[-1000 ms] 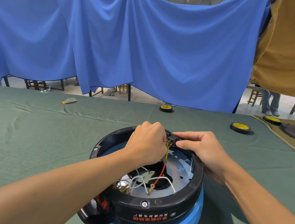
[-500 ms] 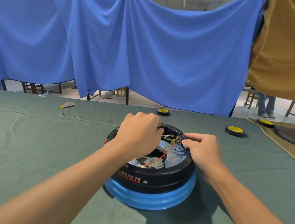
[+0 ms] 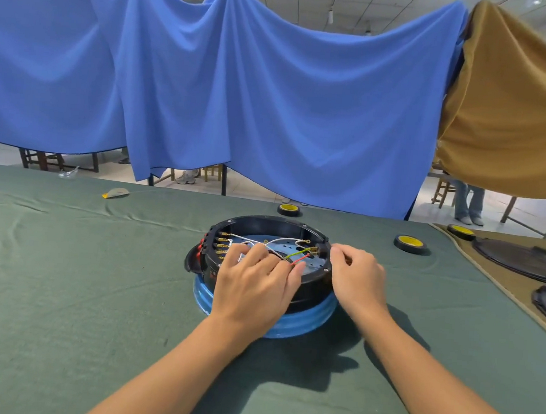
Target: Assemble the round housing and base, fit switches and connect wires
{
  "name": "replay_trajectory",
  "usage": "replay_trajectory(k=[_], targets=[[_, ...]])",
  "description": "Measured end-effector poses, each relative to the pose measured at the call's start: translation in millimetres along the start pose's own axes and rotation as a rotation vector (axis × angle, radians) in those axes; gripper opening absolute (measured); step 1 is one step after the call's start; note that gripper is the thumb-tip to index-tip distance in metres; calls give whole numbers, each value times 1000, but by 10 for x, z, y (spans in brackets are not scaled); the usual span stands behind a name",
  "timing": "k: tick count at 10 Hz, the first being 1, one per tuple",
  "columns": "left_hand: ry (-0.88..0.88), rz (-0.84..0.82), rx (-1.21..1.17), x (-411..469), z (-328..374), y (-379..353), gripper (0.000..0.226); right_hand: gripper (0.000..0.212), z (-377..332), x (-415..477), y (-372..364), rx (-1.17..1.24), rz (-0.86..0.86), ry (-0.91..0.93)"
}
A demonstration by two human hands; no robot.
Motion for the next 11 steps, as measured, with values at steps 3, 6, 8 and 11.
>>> replay_trajectory(k=[3, 6, 8, 11], targets=[[-179, -62, -100, -60, 214, -169, 32, 26, 494, -197, 262, -726, -240, 48], [-106, -126, -102, 13, 295, -254, 29, 13, 546, -257, 450, -732, -15, -14], [-134, -171, -155, -27, 286, -241, 30, 14, 586, -256, 425, -761, -29, -33], [-136, -197, -191, -26, 273, -236, 32, 33, 348, -229, 911, -450, 177, 23]])
Point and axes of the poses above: each hand's wrist, its own x-axis towards the middle knuckle, its own y-axis out of the back of the hand, z = x × y, the point moved 8 cm from there along x, towards the middle knuckle, and after that the axes turned 11 degrees about -z, right-handed, at the moved point
